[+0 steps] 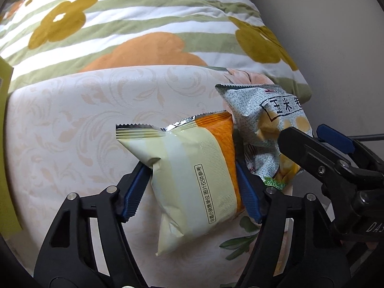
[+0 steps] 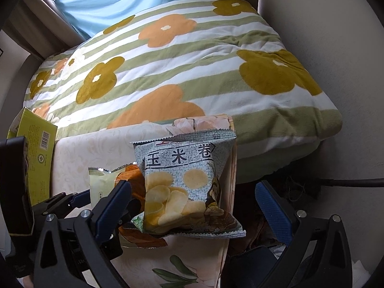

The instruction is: Organize snacks

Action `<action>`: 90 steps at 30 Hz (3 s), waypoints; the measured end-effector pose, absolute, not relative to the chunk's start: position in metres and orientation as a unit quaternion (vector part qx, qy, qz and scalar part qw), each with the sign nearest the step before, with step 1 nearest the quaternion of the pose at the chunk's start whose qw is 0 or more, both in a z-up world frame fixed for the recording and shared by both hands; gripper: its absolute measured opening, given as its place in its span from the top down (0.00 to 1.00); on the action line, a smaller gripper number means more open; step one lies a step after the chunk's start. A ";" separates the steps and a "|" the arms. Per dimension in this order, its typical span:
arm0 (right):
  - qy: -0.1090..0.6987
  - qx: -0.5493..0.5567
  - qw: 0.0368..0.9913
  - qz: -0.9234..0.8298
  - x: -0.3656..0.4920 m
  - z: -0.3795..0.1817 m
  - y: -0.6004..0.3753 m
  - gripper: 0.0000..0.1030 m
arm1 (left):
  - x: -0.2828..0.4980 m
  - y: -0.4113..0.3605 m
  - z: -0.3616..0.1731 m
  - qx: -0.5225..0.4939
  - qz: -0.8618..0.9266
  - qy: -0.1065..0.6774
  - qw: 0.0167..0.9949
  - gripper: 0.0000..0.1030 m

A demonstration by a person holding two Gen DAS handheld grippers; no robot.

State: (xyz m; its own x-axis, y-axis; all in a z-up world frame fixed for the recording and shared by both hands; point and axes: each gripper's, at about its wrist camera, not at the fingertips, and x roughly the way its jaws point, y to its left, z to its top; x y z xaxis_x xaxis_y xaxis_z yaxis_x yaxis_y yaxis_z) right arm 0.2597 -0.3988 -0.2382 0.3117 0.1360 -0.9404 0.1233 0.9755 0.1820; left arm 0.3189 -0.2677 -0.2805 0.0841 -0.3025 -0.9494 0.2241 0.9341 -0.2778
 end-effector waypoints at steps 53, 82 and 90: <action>0.460 0.050 0.882 0.092 0.166 -0.090 -0.307 0.44 | 0.202 -0.119 -0.095 -0.085 -0.145 0.523 0.836 0.41; 0.410 0.021 0.886 0.216 0.259 -0.041 -0.079 0.44 | 0.283 0.162 -0.050 -0.142 -0.001 0.469 0.872 0.41; 0.459 0.034 0.865 0.202 0.299 -0.083 -0.034 0.44 | 0.332 0.198 -0.100 -0.141 -0.014 0.511 0.848 0.41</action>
